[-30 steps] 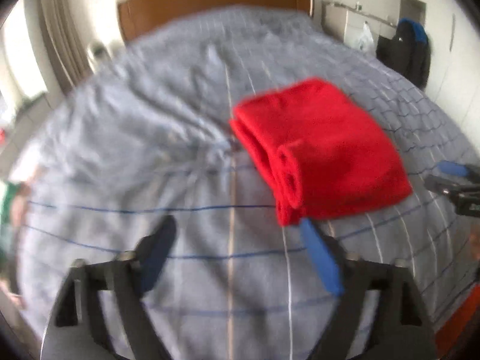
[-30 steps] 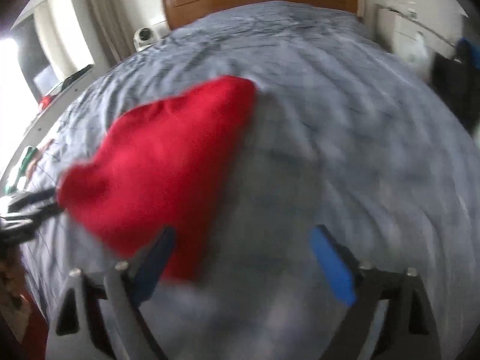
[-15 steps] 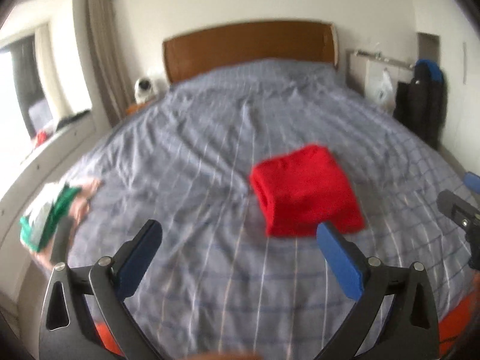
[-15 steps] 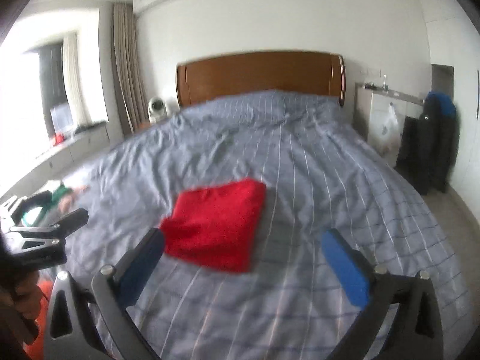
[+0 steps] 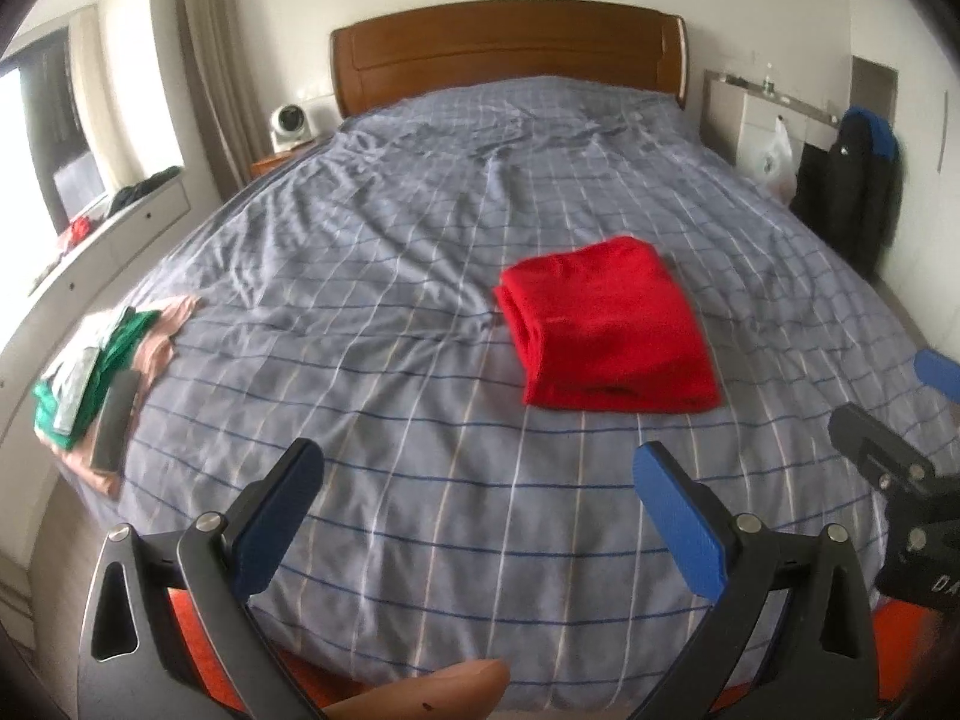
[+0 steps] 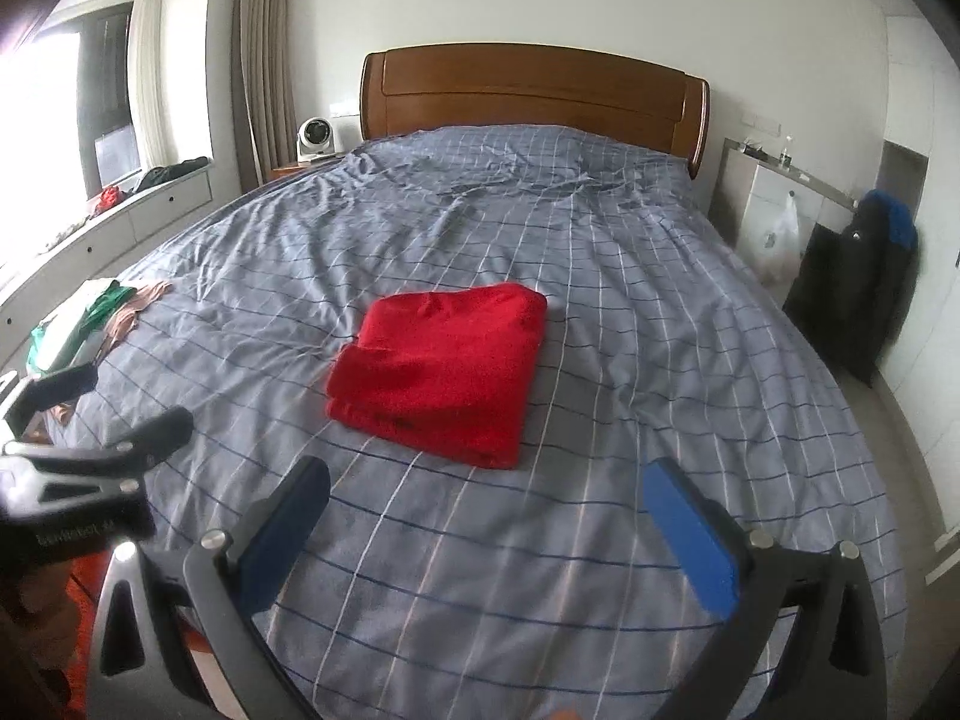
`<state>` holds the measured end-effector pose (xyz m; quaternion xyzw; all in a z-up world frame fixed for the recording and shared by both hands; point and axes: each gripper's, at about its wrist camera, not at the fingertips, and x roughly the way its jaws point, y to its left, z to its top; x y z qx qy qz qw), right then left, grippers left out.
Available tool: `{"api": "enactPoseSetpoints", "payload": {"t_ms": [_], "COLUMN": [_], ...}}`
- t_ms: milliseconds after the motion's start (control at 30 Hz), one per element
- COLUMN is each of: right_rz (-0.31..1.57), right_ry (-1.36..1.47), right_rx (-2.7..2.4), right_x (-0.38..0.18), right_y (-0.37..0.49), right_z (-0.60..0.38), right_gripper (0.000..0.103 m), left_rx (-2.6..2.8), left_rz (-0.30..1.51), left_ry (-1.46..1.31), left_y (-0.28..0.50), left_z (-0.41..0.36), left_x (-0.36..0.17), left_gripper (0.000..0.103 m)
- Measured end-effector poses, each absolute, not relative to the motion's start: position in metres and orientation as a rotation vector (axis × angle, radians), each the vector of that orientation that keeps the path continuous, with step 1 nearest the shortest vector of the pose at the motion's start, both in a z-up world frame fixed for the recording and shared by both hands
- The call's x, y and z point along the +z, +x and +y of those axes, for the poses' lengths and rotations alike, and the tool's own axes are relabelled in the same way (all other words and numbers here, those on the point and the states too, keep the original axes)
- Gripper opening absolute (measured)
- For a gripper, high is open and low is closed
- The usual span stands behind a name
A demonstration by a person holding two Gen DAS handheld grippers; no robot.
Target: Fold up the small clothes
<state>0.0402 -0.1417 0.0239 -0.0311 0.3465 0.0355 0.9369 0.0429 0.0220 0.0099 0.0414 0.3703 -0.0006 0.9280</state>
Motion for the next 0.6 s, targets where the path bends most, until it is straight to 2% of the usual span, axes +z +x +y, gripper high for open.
{"api": "enactPoseSetpoints", "payload": {"t_ms": [200, 600], "right_rz": [0.729, 0.782], "right_ry": [-0.096, -0.106], "right_rx": [0.084, 0.036], "right_x": [0.038, 0.022], "right_y": [0.042, 0.035], "right_z": [-0.125, -0.129], "right_gripper": [0.103, 0.103], "left_rx": [-0.004, -0.016], "left_rz": [0.748, 0.748], "left_ry": [0.137, 0.132], "left_y": [0.039, 0.035], "left_z": [0.017, 0.011], "left_x": [0.015, 0.016], "left_gripper": [0.103, 0.103]}}
